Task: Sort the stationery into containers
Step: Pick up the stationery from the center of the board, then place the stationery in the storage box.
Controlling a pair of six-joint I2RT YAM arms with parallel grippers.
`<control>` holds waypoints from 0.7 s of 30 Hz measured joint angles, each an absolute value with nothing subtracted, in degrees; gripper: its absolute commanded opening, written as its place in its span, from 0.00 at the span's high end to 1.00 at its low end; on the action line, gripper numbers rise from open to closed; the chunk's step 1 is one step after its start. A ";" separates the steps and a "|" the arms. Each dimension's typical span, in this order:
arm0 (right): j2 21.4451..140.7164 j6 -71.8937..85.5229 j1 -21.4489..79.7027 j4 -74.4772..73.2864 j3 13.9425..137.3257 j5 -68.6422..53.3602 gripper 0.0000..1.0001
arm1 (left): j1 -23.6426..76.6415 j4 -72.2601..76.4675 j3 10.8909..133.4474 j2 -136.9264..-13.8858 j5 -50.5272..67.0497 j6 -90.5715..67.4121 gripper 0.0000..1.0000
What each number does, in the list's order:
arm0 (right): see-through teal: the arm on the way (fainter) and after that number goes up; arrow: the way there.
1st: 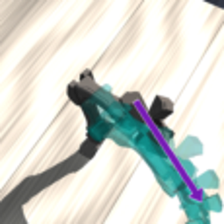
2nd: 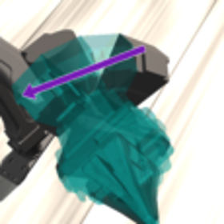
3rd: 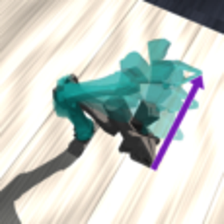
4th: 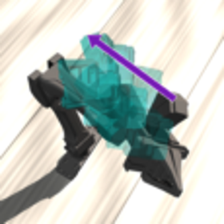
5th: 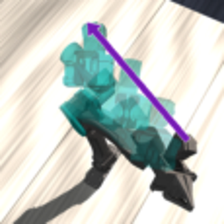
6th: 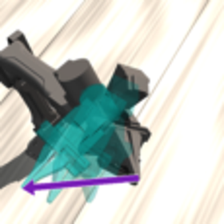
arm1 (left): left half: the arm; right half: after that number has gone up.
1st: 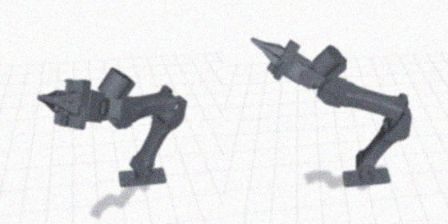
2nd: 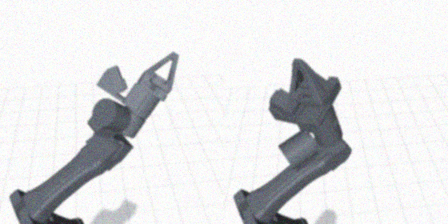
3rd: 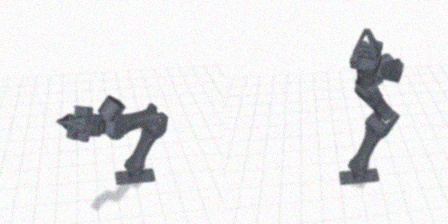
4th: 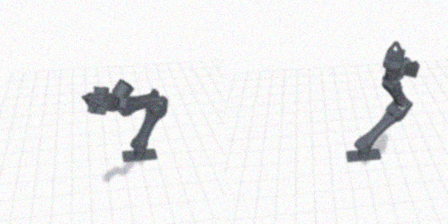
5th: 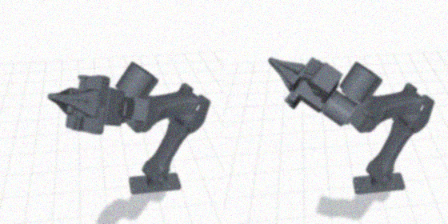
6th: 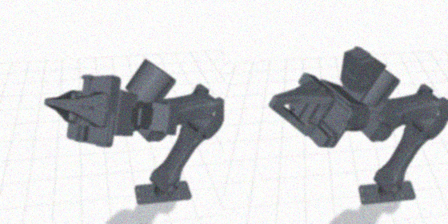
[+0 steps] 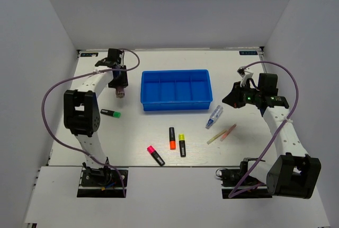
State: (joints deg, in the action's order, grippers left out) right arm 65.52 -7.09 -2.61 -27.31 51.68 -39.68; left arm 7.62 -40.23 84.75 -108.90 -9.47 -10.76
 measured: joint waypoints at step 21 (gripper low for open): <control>65.52 -7.09 -2.61 -27.31 51.68 -39.64 0.99 | 23.55 -40.10 92.77 -105.47 -1.65 -17.61 1.00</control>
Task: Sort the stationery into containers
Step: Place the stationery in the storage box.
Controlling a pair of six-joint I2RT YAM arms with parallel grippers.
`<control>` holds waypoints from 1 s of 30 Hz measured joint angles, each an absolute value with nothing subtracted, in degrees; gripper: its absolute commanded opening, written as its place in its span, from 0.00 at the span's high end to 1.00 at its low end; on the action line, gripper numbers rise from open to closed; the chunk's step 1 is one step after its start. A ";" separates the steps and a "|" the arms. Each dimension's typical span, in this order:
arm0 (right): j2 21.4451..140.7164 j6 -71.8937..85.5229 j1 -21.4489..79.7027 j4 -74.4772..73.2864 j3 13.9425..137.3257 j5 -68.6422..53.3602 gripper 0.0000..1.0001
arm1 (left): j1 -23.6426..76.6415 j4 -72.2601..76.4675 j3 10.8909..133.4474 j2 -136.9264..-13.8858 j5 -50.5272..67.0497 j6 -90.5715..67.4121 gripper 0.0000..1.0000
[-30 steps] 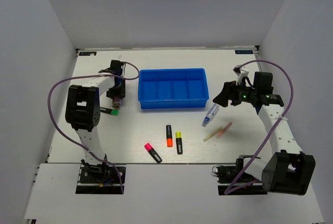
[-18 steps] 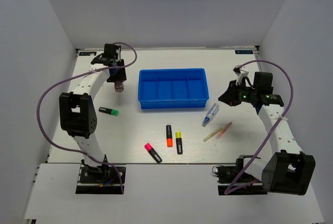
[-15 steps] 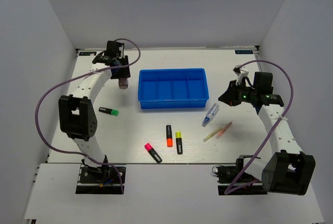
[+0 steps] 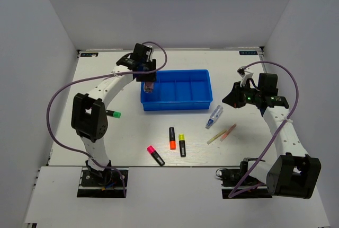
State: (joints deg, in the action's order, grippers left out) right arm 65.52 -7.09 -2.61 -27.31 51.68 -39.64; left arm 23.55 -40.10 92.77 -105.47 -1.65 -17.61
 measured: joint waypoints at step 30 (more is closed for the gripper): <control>65.52 -7.95 -2.61 -27.49 51.68 -39.83 0.75 | 26.55 -38.17 91.72 -112.86 -7.44 -18.55 0.41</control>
